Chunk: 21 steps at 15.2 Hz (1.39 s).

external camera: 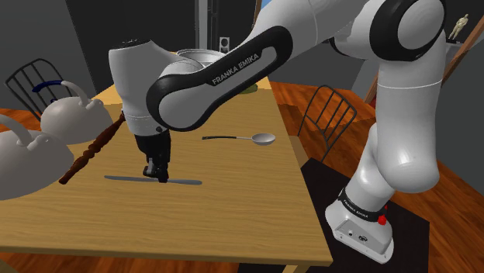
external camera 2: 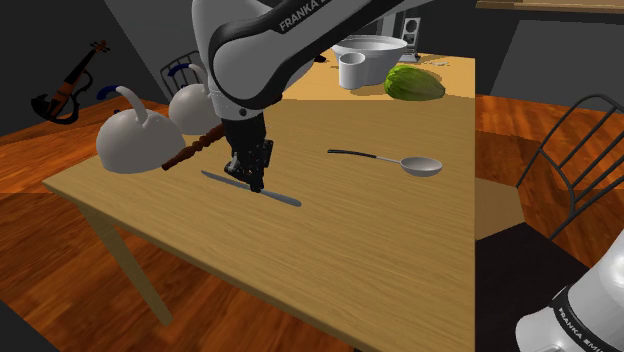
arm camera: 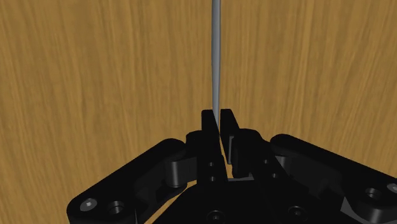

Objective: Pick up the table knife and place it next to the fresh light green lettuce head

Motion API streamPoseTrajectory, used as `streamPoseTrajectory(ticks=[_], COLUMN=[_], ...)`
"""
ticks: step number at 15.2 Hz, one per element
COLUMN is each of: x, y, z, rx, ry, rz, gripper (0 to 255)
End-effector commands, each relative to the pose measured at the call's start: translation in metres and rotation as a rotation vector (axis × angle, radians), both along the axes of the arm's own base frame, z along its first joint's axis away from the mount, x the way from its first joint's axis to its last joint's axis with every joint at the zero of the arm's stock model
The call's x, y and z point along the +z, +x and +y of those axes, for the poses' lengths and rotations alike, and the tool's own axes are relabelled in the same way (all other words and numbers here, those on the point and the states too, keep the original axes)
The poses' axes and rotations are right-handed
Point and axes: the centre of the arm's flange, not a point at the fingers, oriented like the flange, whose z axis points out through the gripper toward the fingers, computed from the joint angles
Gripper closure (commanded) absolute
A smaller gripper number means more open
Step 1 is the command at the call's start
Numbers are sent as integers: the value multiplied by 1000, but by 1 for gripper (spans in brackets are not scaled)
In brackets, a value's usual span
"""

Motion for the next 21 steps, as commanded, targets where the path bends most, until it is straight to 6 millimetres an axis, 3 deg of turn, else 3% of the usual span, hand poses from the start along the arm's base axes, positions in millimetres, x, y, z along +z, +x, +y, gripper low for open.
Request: streamPoseTrajectory(ticks=[1, 21], x=[0, 106], y=[0, 0], z=[0, 0], rx=[0, 0], ry=[0, 0], rz=[0, 0], gripper=[255, 255])
